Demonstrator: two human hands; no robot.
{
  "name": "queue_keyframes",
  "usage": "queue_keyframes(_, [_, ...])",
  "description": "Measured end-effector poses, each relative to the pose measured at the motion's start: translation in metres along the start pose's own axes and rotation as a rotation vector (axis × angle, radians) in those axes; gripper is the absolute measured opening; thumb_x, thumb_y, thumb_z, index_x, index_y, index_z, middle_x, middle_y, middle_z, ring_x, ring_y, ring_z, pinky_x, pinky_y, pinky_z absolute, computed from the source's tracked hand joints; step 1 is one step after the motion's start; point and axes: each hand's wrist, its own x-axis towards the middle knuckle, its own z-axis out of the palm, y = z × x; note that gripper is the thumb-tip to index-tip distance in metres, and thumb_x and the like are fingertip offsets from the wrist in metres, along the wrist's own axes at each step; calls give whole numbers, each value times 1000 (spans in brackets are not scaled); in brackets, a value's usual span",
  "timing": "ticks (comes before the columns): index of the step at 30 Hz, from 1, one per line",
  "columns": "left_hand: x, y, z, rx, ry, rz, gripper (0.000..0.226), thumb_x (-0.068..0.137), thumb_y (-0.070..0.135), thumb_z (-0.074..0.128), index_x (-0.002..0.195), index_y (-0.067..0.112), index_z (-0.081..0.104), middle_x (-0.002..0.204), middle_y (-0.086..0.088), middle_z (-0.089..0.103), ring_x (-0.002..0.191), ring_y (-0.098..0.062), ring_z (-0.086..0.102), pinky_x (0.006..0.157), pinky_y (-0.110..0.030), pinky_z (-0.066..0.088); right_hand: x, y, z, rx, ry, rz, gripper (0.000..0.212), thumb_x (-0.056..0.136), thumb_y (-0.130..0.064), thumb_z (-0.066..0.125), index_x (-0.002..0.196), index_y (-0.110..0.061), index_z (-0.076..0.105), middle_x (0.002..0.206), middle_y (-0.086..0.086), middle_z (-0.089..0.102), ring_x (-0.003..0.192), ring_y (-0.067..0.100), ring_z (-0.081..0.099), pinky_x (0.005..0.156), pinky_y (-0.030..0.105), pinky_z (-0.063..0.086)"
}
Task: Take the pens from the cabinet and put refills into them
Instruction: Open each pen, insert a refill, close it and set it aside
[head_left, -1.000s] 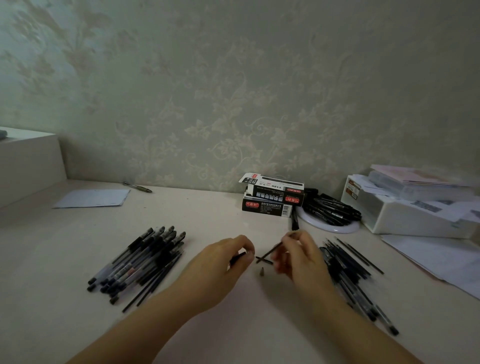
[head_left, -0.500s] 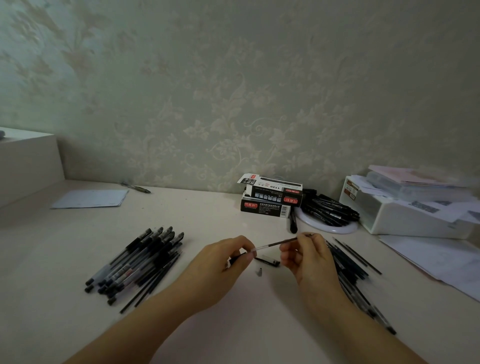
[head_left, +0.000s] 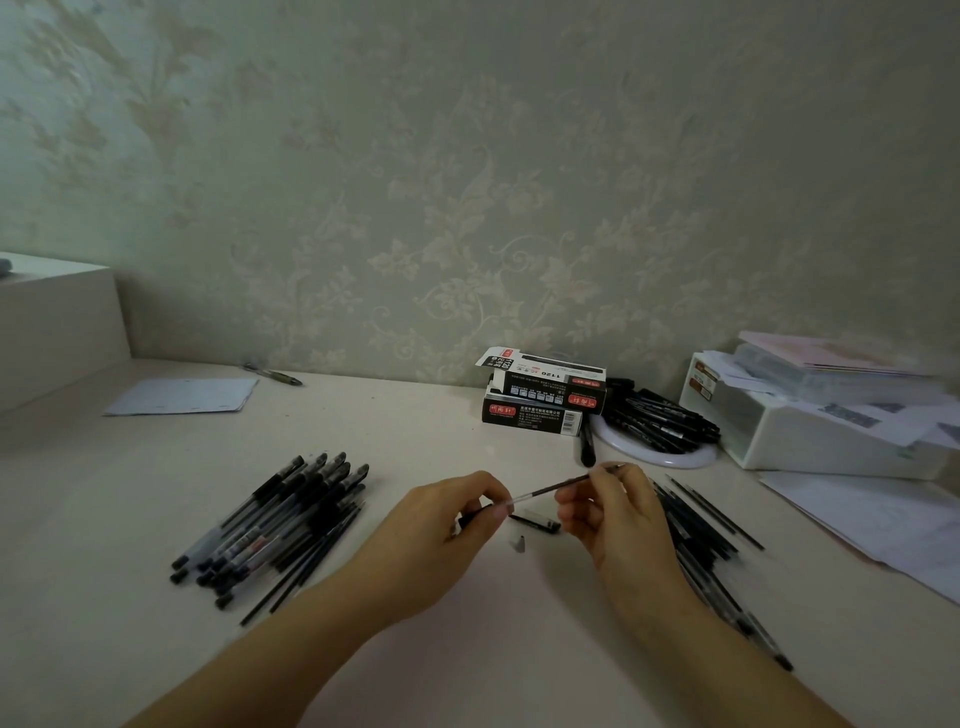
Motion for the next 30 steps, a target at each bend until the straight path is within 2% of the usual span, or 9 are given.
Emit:
queue_keyframes(3, [0,-1,2,7,-5,3,10,97,37,49,99,36,58,69,12,54,60,-5,47,55,-14,34,-7,-2,4,-298,-167,-101,15,94,-19,61,82,-26,68,77,2,72,65,9,64,64,21,54])
queue_keyframes(6, [0,-1,3,-4,-9,-2,8,97,33,50,103,36,54,69,8,54,58,-5,47,53,-14,34,-17,-1,10,-598,-322,-204,1,86,-35,70,86,-36,71,79,-8,70,67,3,63,65,12,49])
queue_keyframes(10, [0,-3,0,18,-4,-29,10,98,34,48,106,37,51,71,7,55,58,-3,48,53,-14,36,-15,2,7,-803,-252,-295,18,79,-44,76,91,-36,67,81,-10,63,72,-1,56,68,11,45])
queue_keyframes(15, [-1,-3,0,63,-26,-18,12,98,36,46,108,40,51,69,8,54,63,0,49,57,-12,36,-12,6,1,-1112,-325,-356,16,82,-42,74,92,-30,70,85,-12,59,75,0,53,69,11,43])
queue_keyframes(18, [-2,-6,1,121,-48,-10,11,97,38,46,107,40,53,74,13,55,69,0,50,58,-14,38,-10,9,2,-998,-292,-348,1,87,-28,71,86,-28,72,82,-12,65,77,1,59,71,11,45])
queue_keyframes(21, [-3,-10,3,142,-82,-17,10,97,40,47,104,41,53,79,17,55,70,-1,51,62,-19,42,-8,7,1,-642,-232,-251,9,88,-14,71,87,-22,72,82,-8,72,76,4,66,72,15,51])
queue_keyframes(23, [-2,-11,5,130,-83,-3,9,97,40,47,103,41,53,77,16,55,69,-3,51,61,-20,42,-7,4,1,-514,-264,-200,10,88,-8,70,90,-18,72,81,-1,74,73,8,68,71,18,53])
queue_keyframes(27, [-1,-10,6,109,-81,20,8,96,40,49,101,41,54,72,20,54,69,-1,51,56,-13,34,-9,6,2,-489,-373,-165,13,88,-4,69,92,-15,73,83,-1,75,75,13,69,71,18,54])
queue_keyframes(30, [-2,-8,6,80,-83,14,5,96,39,51,98,39,55,68,19,54,63,1,51,54,-11,34,-8,6,3,-487,-383,-159,13,87,-5,70,92,-16,73,84,-1,75,75,12,69,72,18,54])
